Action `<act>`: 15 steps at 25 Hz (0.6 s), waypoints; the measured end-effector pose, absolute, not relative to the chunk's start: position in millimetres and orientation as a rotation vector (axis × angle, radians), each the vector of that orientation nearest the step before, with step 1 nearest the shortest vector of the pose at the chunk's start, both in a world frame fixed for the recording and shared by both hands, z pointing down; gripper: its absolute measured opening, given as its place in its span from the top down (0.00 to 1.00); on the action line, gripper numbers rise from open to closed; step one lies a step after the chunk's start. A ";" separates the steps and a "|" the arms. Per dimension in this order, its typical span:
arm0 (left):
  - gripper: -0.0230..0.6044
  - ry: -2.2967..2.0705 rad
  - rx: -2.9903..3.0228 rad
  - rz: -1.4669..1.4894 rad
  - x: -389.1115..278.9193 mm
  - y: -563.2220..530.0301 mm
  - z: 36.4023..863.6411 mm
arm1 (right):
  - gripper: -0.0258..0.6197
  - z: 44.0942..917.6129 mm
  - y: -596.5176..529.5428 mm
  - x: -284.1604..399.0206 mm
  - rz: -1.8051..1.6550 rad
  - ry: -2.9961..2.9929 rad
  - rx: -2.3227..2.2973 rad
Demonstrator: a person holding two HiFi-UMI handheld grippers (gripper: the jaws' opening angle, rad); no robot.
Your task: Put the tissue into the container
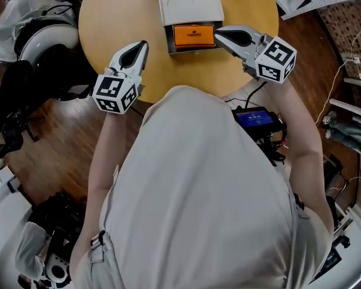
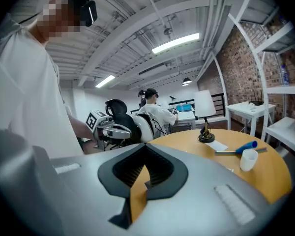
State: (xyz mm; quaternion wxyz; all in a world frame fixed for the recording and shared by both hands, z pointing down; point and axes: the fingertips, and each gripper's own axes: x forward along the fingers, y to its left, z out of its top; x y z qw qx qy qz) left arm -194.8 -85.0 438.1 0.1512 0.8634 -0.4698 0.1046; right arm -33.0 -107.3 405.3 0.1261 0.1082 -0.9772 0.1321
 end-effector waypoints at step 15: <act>0.96 -1.225 2.502 0.202 -168.3 -91.4 429.2 | 0.96 401.0 -99.2 -28.3 0.302 -2.861 0.280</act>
